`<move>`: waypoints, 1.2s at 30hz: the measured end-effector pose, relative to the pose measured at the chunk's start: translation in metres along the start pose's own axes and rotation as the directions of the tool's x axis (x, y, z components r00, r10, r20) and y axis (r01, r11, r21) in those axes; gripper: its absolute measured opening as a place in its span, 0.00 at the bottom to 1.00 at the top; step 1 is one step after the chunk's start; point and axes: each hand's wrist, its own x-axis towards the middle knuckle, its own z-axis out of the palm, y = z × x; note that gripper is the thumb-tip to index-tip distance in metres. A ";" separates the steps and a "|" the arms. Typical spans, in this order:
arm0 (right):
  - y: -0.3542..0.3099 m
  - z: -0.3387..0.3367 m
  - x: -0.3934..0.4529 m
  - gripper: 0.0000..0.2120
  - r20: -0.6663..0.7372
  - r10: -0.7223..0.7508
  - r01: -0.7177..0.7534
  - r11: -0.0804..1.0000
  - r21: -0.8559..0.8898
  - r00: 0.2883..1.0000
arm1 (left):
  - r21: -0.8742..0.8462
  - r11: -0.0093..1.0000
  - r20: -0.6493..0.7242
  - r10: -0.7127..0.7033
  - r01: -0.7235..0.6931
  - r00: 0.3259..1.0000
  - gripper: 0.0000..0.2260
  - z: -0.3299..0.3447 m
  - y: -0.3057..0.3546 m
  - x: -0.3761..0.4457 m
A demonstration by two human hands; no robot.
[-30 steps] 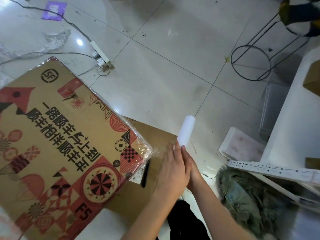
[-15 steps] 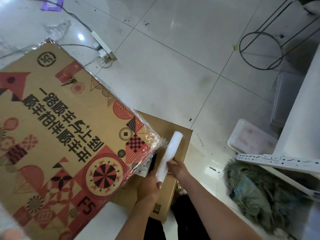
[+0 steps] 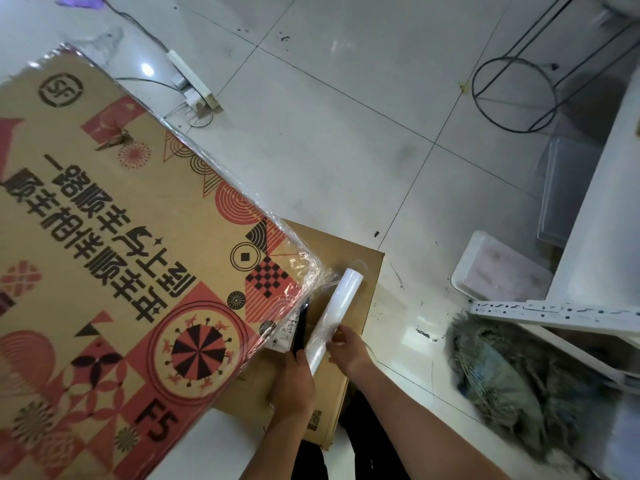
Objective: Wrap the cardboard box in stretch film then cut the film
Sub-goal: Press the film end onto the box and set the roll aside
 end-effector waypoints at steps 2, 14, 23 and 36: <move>-0.005 0.000 -0.004 0.18 0.025 0.029 -0.029 0.999 0.032 0.999 | 0.042 0.999 -0.013 0.022 -0.022 1.000 0.22 -0.002 0.005 -0.003; -0.030 -0.027 -0.044 0.12 -0.279 -0.244 0.274 0.959 0.073 0.929 | 0.921 0.137 0.241 0.535 -0.364 0.810 0.24 -0.118 0.069 -0.080; -0.078 -0.025 -0.086 0.19 -0.093 -0.514 0.510 0.780 0.364 0.853 | 0.963 -0.251 0.208 0.475 -0.095 0.855 0.40 -0.167 0.080 -0.069; -0.093 -0.011 -0.057 0.12 -0.118 -0.411 0.425 0.835 0.350 0.904 | 0.975 0.155 0.023 0.640 -0.158 0.768 0.23 -0.206 0.071 -0.053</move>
